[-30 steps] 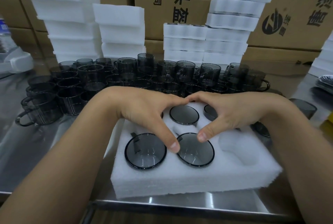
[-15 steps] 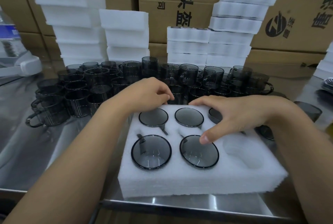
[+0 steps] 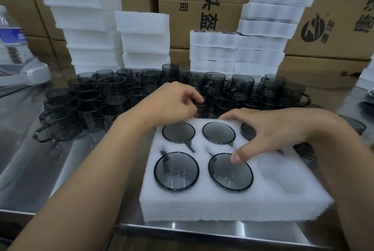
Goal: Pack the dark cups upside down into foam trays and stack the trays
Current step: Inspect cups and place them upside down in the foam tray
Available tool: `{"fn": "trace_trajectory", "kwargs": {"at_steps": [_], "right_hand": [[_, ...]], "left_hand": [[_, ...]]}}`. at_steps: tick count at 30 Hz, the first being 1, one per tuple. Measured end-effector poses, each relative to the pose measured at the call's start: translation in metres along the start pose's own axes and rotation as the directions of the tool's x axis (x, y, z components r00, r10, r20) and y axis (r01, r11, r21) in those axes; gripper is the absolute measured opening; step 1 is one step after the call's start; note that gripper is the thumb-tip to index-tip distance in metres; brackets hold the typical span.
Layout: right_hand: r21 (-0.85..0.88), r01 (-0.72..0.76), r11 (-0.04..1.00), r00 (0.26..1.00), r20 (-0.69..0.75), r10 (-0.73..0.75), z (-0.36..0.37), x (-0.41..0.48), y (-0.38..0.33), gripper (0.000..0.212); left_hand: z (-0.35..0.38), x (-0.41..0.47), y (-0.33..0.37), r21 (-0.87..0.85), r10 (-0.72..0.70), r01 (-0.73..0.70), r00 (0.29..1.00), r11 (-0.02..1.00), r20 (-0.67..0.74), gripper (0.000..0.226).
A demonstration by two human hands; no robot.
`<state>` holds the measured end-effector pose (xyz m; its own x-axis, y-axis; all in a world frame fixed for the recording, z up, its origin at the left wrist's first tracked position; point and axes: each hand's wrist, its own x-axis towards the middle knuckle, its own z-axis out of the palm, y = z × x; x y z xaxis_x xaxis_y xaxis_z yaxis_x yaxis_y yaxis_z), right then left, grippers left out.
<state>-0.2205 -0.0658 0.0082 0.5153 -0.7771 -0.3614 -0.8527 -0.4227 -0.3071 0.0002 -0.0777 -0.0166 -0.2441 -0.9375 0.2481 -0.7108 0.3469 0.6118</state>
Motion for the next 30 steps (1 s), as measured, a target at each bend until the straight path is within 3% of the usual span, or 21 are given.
{"fn": "trace_trajectory", "kwargs": {"at_steps": [4, 8, 11, 16, 21, 23, 27, 30], "right_hand": [[-0.010, 0.004, 1.000, 1.000, -0.018, -0.004, 0.001, 0.000, 0.000, 0.095], [0.013, 0.013, 1.000, 0.998, -0.069, -0.012, 0.001, 0.001, 0.001, 0.090], [0.022, 0.001, 1.000, 0.993, -0.118, 0.002, 0.000, 0.003, 0.005, 0.088], [0.037, 0.005, 0.999, 0.982, -0.189, 0.003, 0.002, 0.011, 0.009, 0.095], [0.067, 0.052, 0.996, 0.977, -0.209, -0.037, 0.001, 0.015, 0.017, 0.094], [0.173, 0.118, 0.978, 0.956, -0.286, -0.064, -0.001, 0.017, 0.019, 0.093], [0.505, 0.359, 0.785, 0.814, -0.581, 0.002, -0.008, 0.023, 0.023, 0.068], [0.696, 0.431, 0.574, 0.801, -0.588, 0.112, -0.013, 0.026, 0.025, 0.052]], "left_hand": [[-0.004, 0.000, 0.001, -0.194, 0.039, -0.076, 0.981, 0.978, -0.188, 0.034], [-0.011, 0.000, 0.003, -0.313, 0.018, -0.173, 0.898, 0.934, -0.440, 0.029], [-0.013, -0.001, 0.005, -0.321, 0.000, -0.212, 0.834, 0.923, -0.552, 0.026], [-0.013, -0.003, 0.007, -0.331, 0.002, -0.255, 0.795, 0.908, -0.607, 0.025], [-0.006, -0.002, 0.009, -0.337, 0.057, -0.297, 0.818, 0.893, -0.572, 0.024], [-0.001, -0.001, 0.011, -0.352, 0.076, -0.312, 0.834, 0.883, -0.547, 0.024], [0.008, -0.001, 0.013, -0.365, 0.141, -0.345, 0.864, 0.865, -0.483, 0.023], [0.013, 0.000, 0.013, -0.355, 0.183, -0.361, 0.876, 0.862, -0.446, 0.025]]}}
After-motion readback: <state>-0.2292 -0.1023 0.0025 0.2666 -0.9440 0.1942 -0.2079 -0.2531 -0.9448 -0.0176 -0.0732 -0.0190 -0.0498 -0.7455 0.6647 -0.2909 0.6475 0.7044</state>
